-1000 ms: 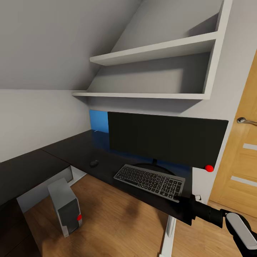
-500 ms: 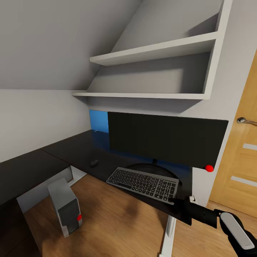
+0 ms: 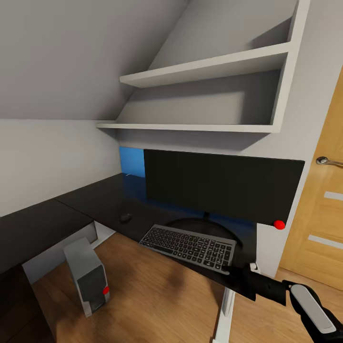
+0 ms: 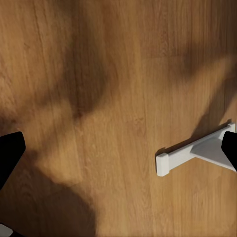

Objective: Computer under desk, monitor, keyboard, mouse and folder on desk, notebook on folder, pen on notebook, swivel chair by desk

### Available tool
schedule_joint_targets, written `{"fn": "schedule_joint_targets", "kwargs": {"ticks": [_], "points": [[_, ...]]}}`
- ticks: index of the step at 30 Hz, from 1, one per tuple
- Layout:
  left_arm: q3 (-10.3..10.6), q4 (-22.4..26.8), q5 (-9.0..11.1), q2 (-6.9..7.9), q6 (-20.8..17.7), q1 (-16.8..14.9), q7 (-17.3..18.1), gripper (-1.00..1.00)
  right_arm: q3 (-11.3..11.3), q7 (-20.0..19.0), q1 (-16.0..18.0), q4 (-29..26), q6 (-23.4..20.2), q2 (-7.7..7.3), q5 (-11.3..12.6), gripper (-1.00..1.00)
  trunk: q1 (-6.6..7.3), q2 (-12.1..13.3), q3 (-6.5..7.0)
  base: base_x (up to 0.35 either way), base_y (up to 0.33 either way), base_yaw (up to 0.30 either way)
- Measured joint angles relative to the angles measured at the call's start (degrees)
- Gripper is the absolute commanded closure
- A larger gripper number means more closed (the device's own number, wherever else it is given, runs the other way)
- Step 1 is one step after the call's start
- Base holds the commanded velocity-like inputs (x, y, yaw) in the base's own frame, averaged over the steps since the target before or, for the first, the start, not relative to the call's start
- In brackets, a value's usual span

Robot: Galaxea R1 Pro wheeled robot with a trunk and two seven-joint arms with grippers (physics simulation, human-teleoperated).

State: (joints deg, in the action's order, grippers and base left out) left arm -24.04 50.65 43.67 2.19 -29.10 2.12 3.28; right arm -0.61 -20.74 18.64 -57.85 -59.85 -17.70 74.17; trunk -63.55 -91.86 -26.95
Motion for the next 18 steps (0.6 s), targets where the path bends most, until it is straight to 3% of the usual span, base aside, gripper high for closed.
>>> {"fn": "schedule_joint_targets", "kwargs": {"ticks": [13, 15, 18], "points": [[0.0, 0.0, 0.0, -0.06, 0.01, 0.0, 0.0, -1.0, 0.39, -0.05, -0.01, 0.58, -0.04, 0.39, 0.34, 1.0, 0.0, 0.0, 0.0, 0.0, 0.0, 0.0], [0.01, -0.01, -0.01, -0.06, 0.08, -0.01, 0.0, -1.0, 1.52, -0.07, -0.02, 0.55, -0.13, 0.46, 0.77, 1.0, 0.0, 0.0, 0.0, 0.0, 0.0, 0.0], [0.01, -0.01, -0.01, -0.06, 0.22, -0.01, 0.0, -1.0, 5.11, -1.65, -0.01, 0.57, -0.1, 0.44, 0.92, 1.0, 0.0, 0.0, 0.0, 0.0, 0.0, 0.0]]}}
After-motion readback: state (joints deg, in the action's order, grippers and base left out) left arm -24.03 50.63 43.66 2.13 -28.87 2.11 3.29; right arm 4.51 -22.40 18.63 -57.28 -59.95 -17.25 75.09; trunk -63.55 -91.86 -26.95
